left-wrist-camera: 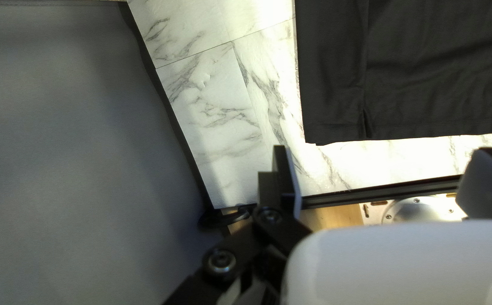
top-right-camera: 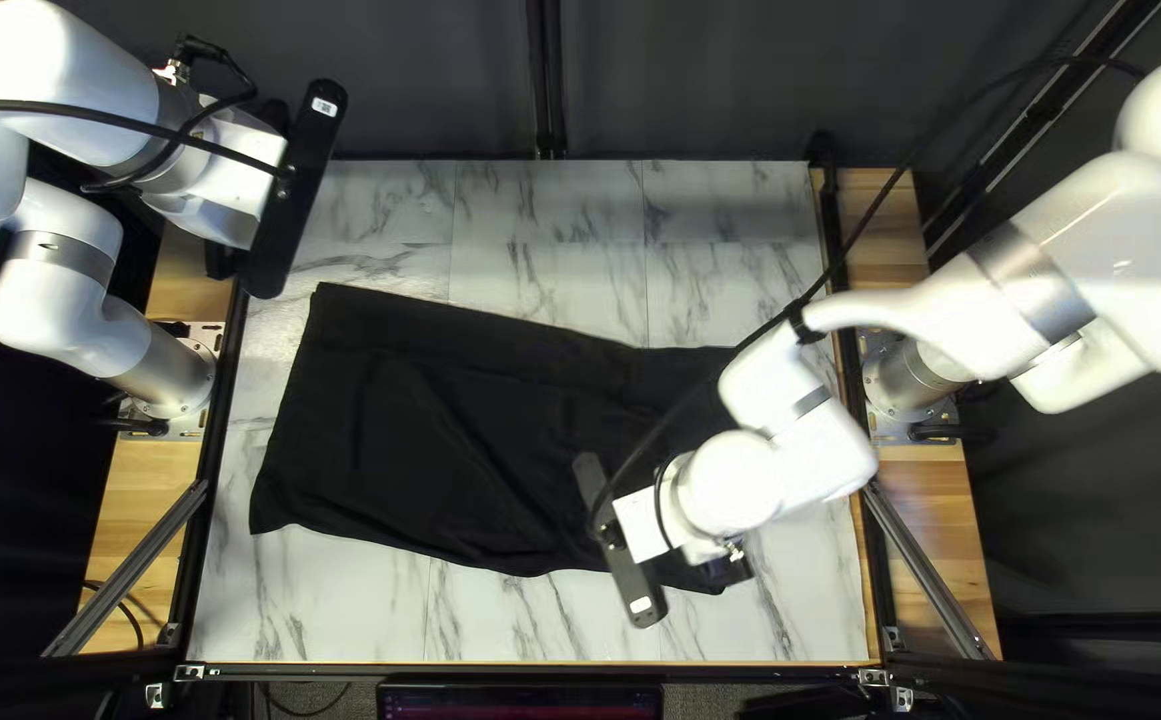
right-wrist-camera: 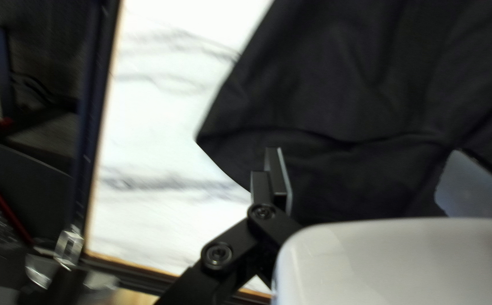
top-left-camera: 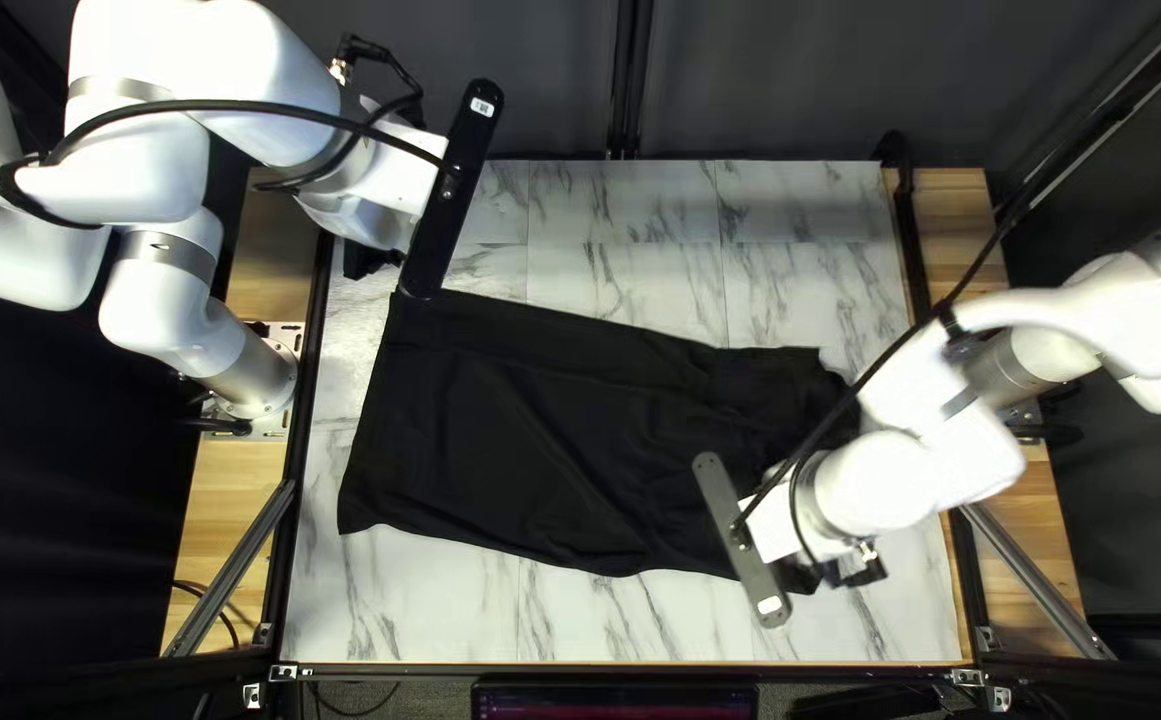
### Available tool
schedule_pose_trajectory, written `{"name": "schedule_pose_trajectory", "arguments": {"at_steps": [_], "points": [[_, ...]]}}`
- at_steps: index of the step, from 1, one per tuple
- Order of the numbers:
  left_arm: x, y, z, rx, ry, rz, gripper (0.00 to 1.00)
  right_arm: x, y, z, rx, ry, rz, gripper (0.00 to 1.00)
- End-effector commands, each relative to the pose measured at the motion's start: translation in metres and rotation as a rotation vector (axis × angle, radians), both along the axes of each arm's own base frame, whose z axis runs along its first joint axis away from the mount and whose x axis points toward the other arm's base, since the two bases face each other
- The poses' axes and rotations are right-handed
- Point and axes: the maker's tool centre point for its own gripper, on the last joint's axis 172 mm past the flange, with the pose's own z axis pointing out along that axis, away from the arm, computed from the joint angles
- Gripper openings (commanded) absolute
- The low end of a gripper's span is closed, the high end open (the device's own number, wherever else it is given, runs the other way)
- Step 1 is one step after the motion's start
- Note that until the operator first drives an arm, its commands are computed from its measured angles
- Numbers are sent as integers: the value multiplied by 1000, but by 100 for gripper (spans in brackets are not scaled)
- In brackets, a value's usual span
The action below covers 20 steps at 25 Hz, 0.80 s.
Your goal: Fold t-shirt
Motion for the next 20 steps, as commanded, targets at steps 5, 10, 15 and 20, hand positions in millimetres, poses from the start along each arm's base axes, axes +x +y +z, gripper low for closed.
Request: {"name": "schedule_pose_trajectory", "arguments": {"at_steps": [5,10,15,20], "points": [[0,0,0,0,0,0,100,-4,-19,-15,-7,27,-93,100],[0,0,0,0,0,0,100,-8,-26,-21,-2,32,-63,100],[0,0,0,0,0,0,100,-16,-39,-31,34,21,-95,100],[0,0,0,0,0,0,100,-18,-45,-51,68,27,-132,100]]}}
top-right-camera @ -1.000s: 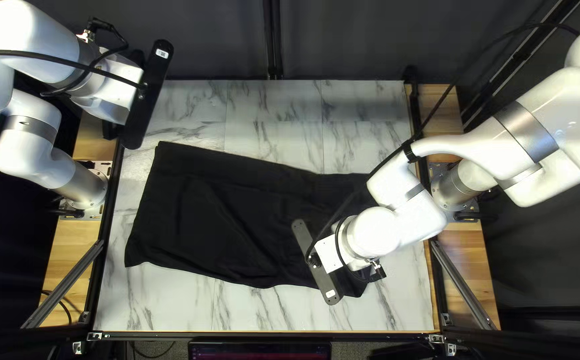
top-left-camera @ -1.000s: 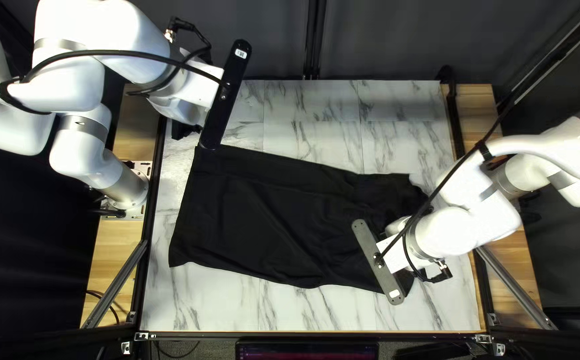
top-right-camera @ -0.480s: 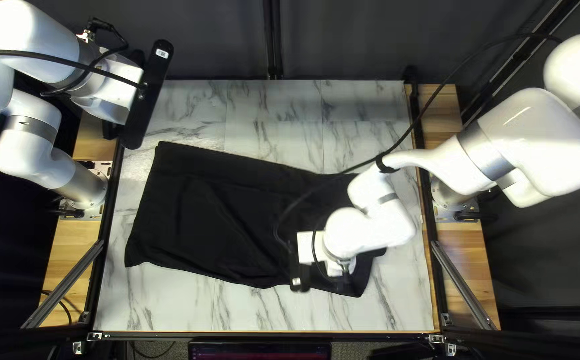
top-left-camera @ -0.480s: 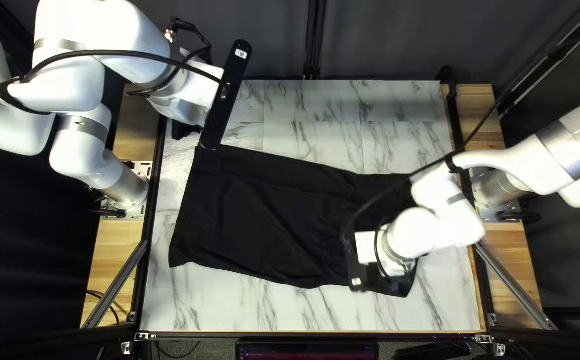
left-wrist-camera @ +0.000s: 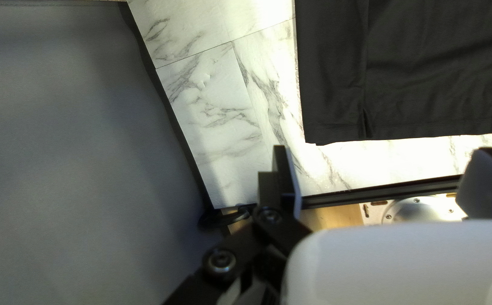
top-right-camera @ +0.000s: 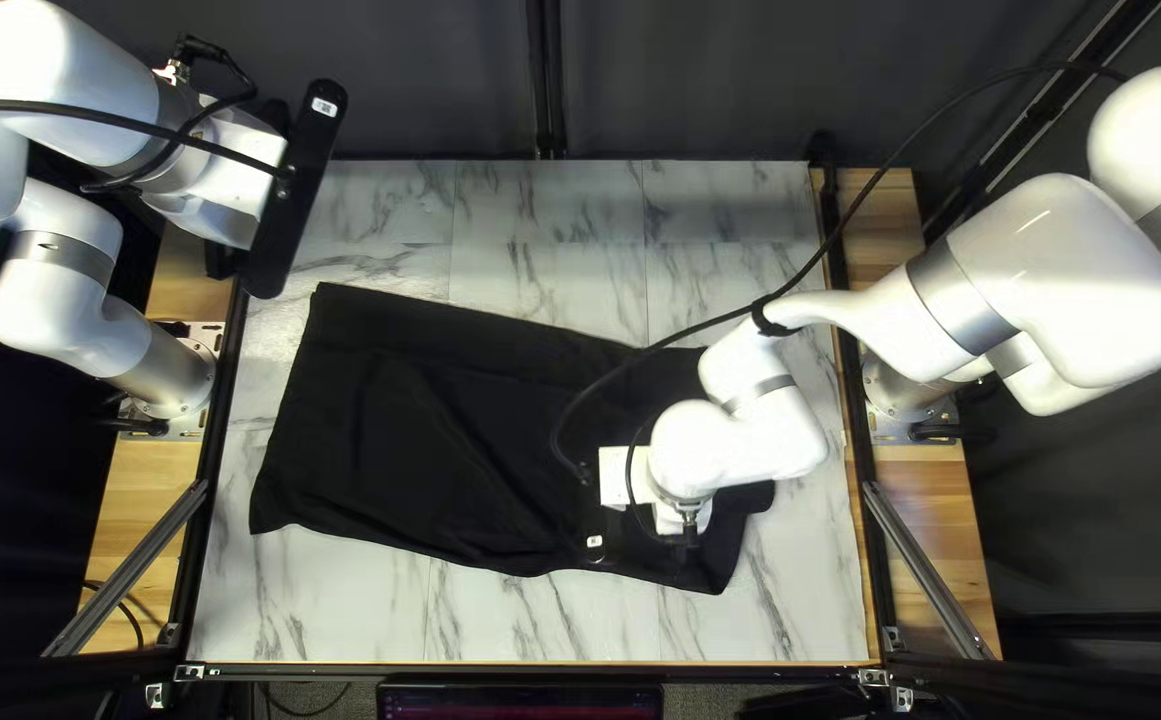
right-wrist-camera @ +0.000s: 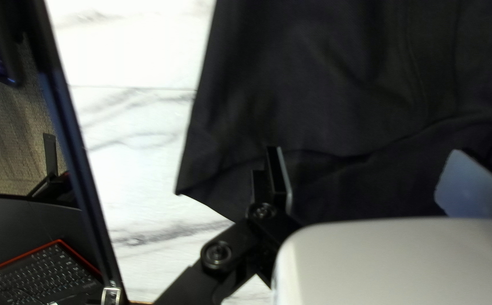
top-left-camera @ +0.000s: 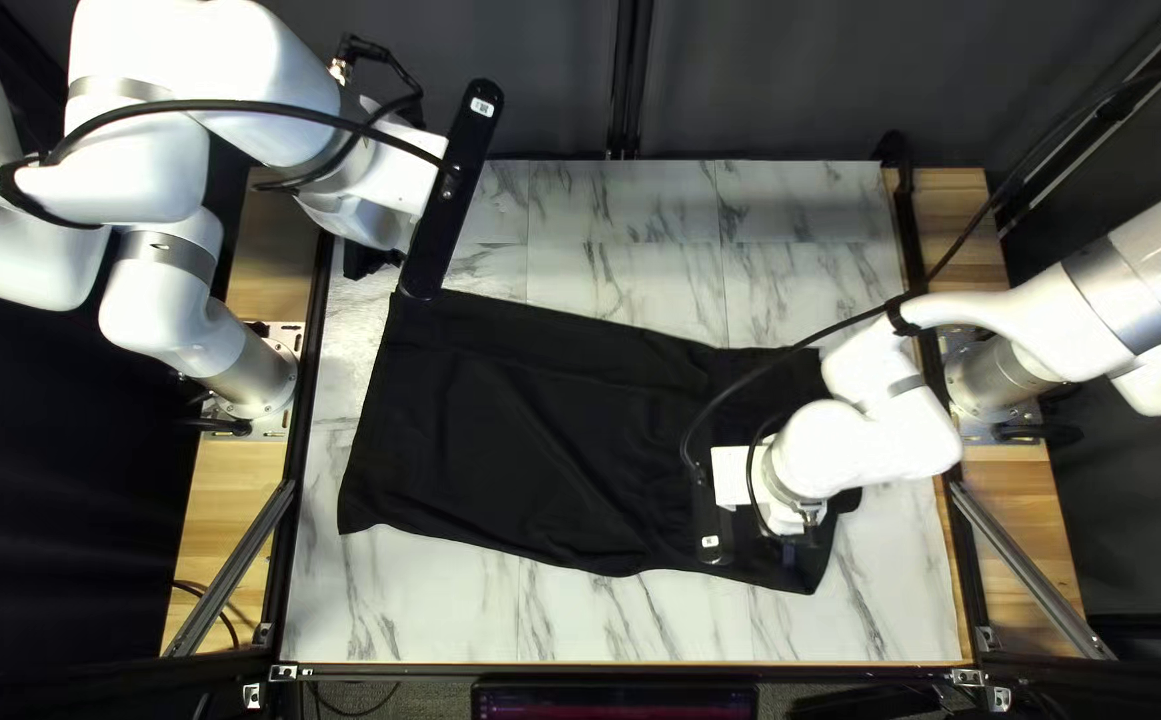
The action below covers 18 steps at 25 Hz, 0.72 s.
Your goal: Fold t-shirt
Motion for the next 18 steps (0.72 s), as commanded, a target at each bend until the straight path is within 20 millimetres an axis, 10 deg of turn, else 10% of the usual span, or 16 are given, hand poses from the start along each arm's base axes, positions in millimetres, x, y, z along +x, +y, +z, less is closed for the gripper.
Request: {"name": "schedule_pose_trajectory", "arguments": {"at_steps": [1,18], "points": [[0,0,0,0,0,0,100,0,-4,-16,30,7,-30,100],[0,0,0,0,0,0,100,8,3,-35,59,42,-62,90]]}}
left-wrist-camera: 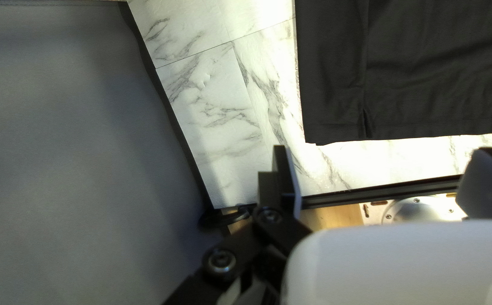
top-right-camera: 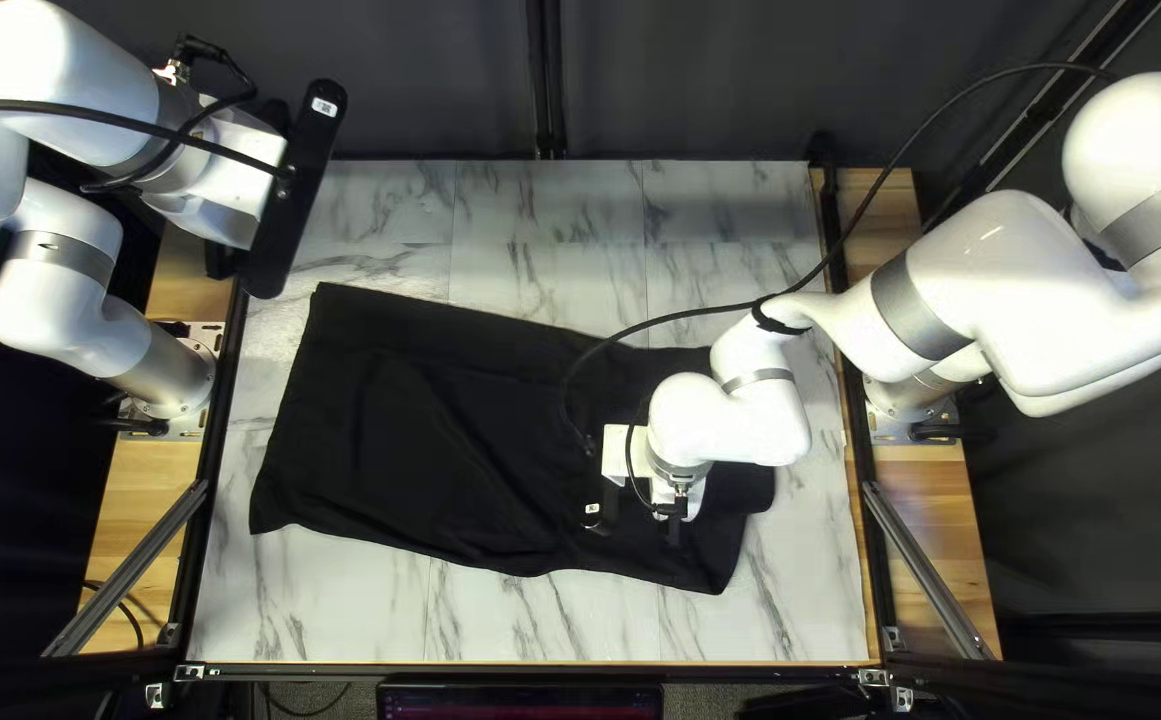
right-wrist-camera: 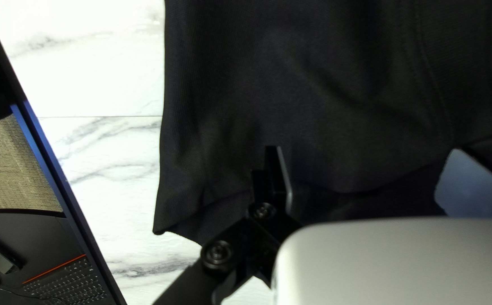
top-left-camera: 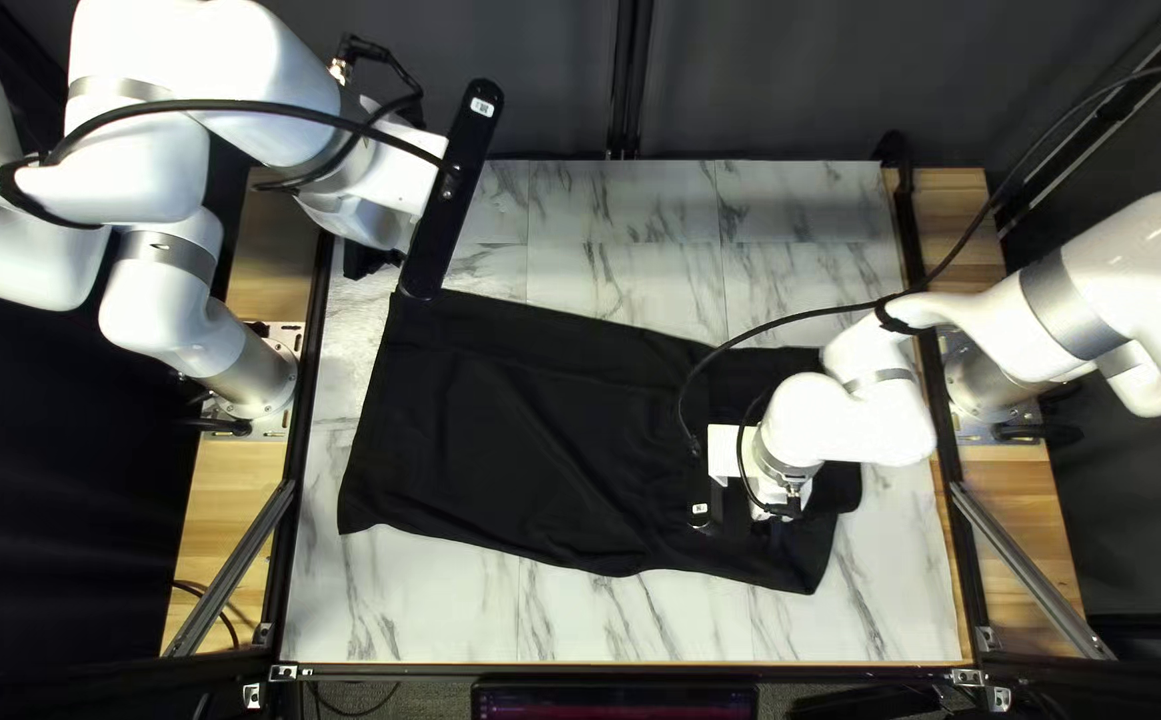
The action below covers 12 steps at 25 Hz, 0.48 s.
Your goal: Fold t-shirt
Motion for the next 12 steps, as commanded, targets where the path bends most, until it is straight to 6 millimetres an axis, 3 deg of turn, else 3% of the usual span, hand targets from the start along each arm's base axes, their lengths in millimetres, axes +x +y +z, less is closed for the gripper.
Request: {"name": "schedule_pose_trajectory", "arguments": {"at_steps": [1,2,3,4,12], "points": [[0,0,0,0,0,0,100,4,1,-3,3,0,5,90],[0,0,0,0,0,0,100,4,1,-3,4,0,6,61],[0,0,0,0,0,0,100,3,1,-3,4,-1,7,18],[0,0,0,0,0,0,100,2,1,-3,3,-2,7,4],[0,0,0,0,0,0,100,6,7,16,-26,-12,-1,5]]}}
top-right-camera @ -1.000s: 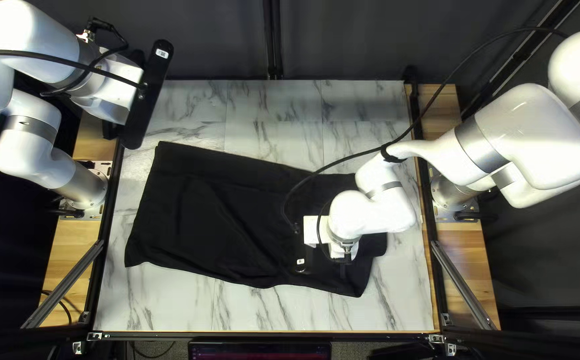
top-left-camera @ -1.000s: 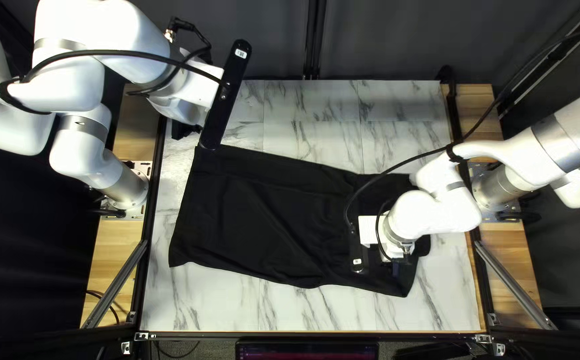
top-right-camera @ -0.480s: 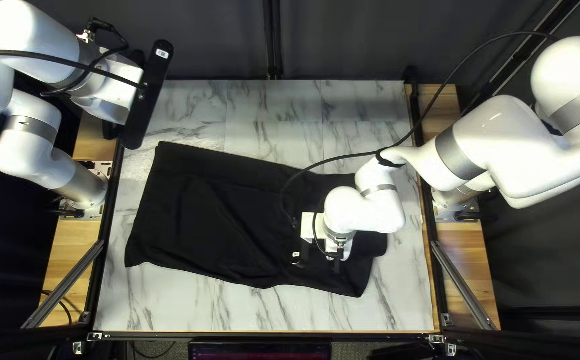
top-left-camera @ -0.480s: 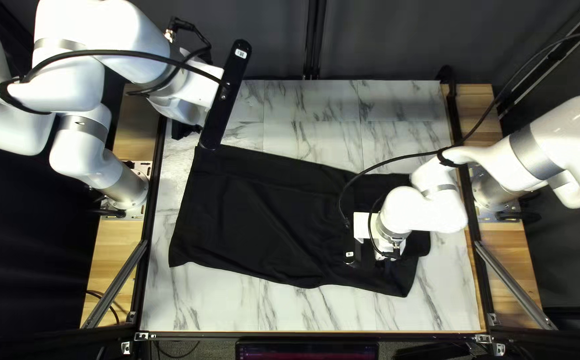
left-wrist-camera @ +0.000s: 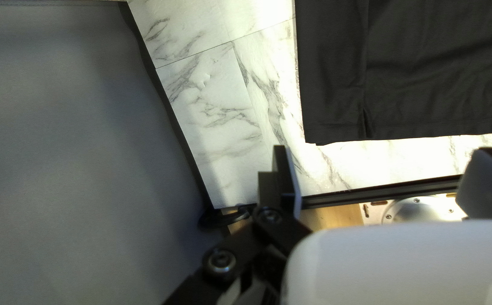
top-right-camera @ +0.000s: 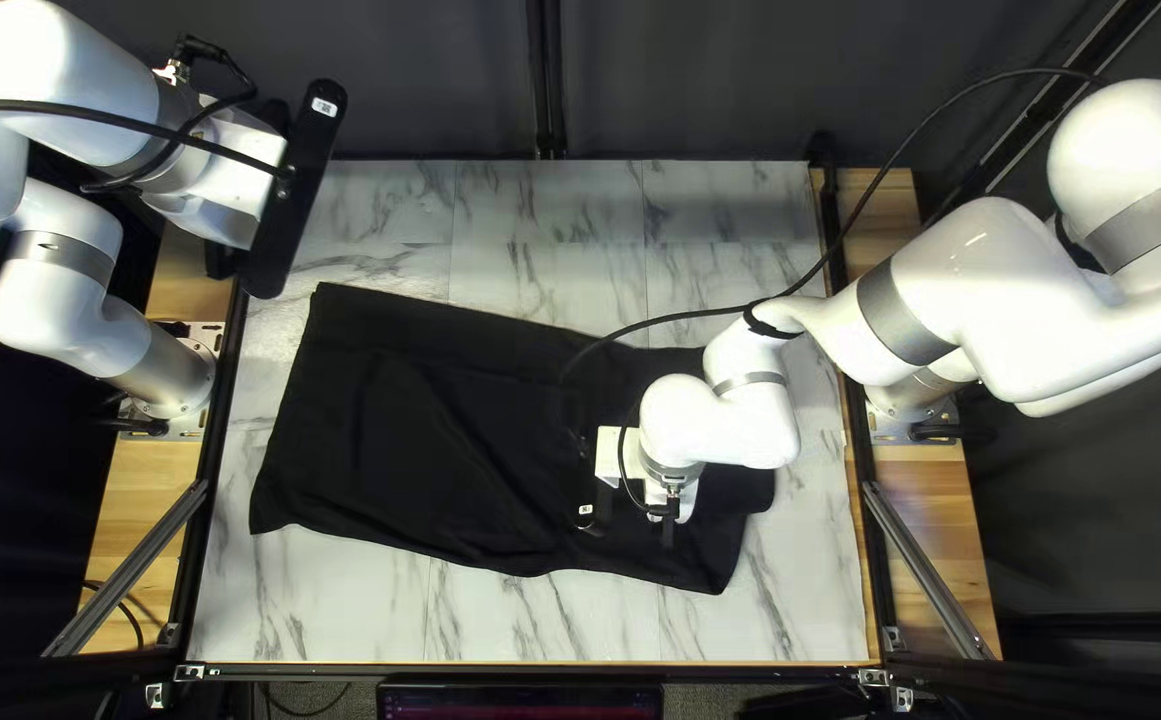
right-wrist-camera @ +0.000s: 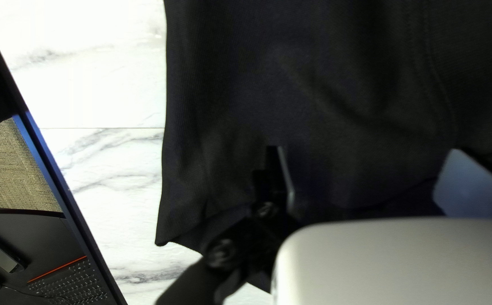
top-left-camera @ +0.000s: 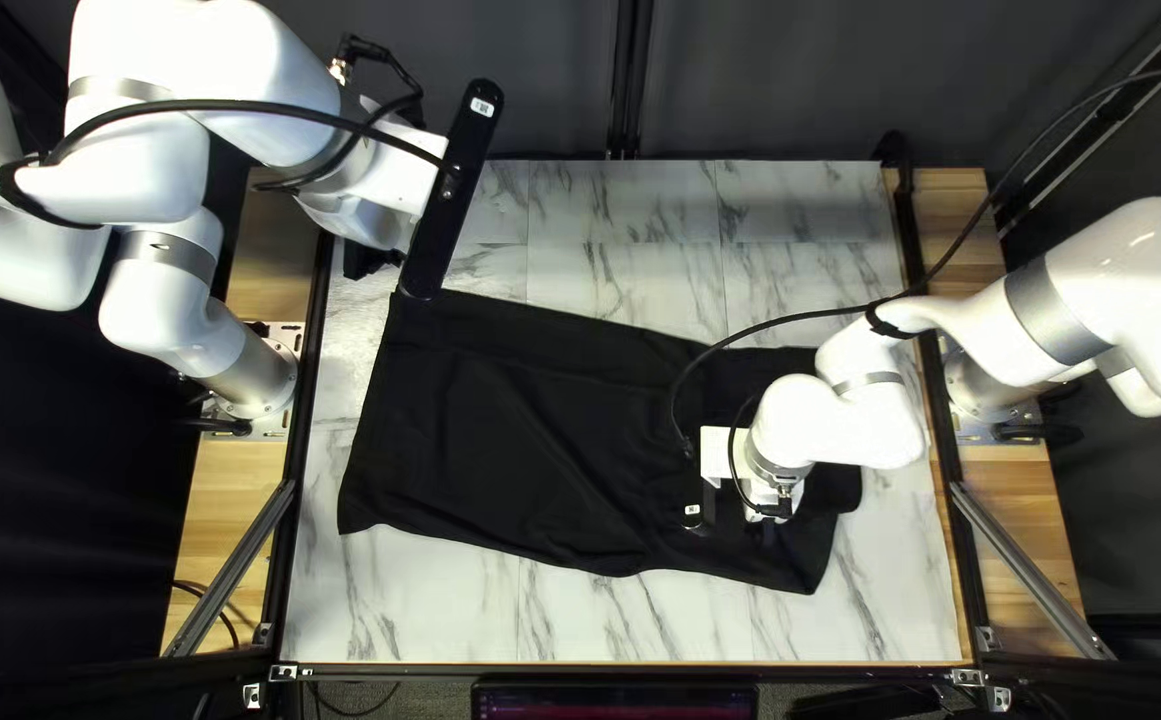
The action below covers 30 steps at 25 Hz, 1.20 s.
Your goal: Fold t-shirt
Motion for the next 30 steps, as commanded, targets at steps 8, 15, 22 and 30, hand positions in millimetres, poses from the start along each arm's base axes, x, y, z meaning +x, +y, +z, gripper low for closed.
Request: {"name": "schedule_pose_trajectory", "arguments": {"at_steps": [8,15,22,30], "points": [[0,0,0,0,0,0,100,7,11,30,-50,-13,-8,12],[0,0,0,0,0,0,100,9,18,41,-71,-21,-16,0],[0,0,0,0,0,0,100,10,3,60,-92,-34,-37,0],[0,0,0,0,0,0,100,27,-7,84,-119,-69,-62,0]]}}
